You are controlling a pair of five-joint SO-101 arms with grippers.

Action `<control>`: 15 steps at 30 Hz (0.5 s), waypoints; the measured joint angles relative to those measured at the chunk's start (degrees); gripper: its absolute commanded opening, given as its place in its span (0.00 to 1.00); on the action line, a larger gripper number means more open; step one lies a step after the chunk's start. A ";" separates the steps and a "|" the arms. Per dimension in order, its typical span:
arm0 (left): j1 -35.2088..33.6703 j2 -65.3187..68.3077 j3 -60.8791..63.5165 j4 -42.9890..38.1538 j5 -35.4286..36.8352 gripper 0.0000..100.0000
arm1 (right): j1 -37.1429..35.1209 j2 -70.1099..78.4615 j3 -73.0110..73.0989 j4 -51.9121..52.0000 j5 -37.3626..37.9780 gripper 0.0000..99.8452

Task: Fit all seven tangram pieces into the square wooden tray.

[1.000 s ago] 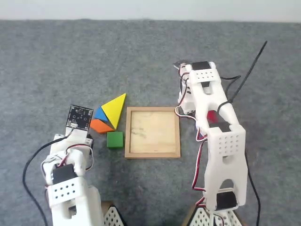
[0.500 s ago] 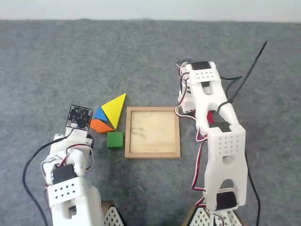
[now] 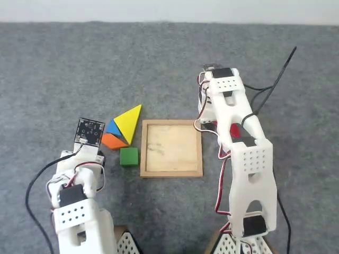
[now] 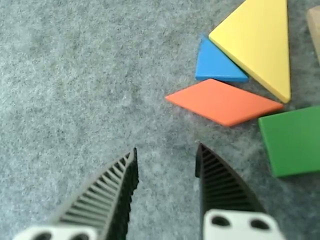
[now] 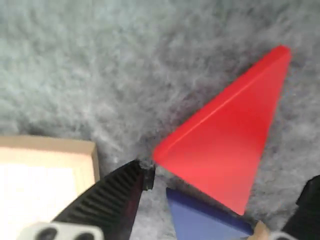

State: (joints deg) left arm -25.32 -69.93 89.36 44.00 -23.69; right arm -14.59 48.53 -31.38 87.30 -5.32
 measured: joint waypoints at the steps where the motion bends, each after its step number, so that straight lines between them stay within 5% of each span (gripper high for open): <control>1: 0.00 0.00 0.00 0.00 0.00 0.18 | -0.09 0.44 -0.79 0.09 -1.05 0.46; 7: 0.00 0.00 0.00 0.00 0.00 0.18 | -0.09 2.02 -4.13 1.32 -3.52 0.45; 15: 0.00 0.00 0.00 0.00 0.00 0.18 | -0.09 2.37 -4.13 1.32 -3.78 0.27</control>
State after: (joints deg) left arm -25.32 -69.93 89.36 44.00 -23.69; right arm -14.68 50.90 -35.52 88.62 -9.10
